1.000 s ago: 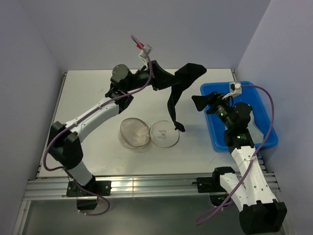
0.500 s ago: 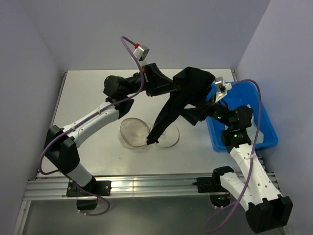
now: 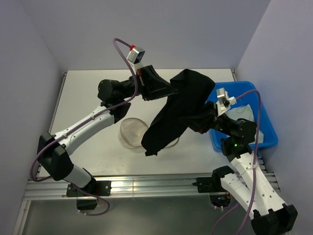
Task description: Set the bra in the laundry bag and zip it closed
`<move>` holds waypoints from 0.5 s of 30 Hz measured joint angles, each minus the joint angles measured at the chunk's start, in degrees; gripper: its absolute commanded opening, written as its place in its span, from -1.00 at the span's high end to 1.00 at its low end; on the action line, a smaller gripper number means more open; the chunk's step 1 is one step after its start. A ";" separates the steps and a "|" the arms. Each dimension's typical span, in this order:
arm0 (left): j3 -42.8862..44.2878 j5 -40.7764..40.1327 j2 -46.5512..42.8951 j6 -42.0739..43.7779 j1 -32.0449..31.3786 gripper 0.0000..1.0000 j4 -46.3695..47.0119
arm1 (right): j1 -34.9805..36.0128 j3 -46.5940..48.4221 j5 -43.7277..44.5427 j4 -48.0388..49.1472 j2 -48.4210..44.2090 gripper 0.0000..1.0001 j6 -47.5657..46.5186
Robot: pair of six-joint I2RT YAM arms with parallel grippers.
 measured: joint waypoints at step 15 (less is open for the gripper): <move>-17.33 -15.39 -17.38 14.12 7.48 -0.78 -28.98 | 0.09 0.68 6.08 -20.59 -4.09 1.00 7.98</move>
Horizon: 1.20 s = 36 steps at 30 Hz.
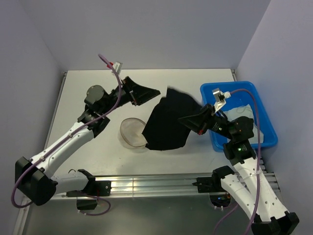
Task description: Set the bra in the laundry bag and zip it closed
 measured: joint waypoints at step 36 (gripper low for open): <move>-12.02 -14.05 -25.03 36.30 -12.59 -0.98 -20.81 | 16.02 14.88 -14.53 -15.89 15.58 1.00 -25.75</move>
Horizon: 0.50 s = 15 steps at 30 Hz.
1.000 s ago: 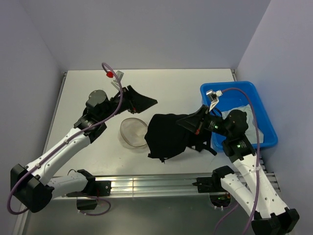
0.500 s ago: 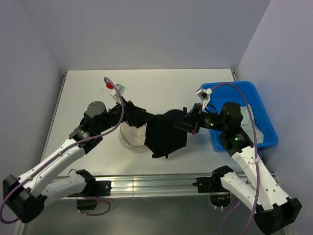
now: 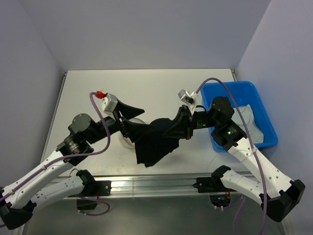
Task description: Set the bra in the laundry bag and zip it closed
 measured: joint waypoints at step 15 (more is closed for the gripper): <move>4.50 8.85 2.99 3.48 -3.50 -0.98 -6.29 | 2.49 9.79 -8.17 -6.19 4.37 1.00 -7.43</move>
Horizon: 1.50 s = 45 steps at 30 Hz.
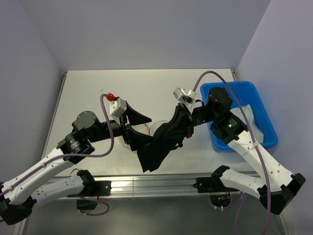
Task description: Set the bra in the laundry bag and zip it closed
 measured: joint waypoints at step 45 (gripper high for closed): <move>6.67 2.49 6.99 1.90 -0.11 1.00 -10.97 | 2.60 -10.62 41.35 -18.29 -23.80 -0.99 -4.96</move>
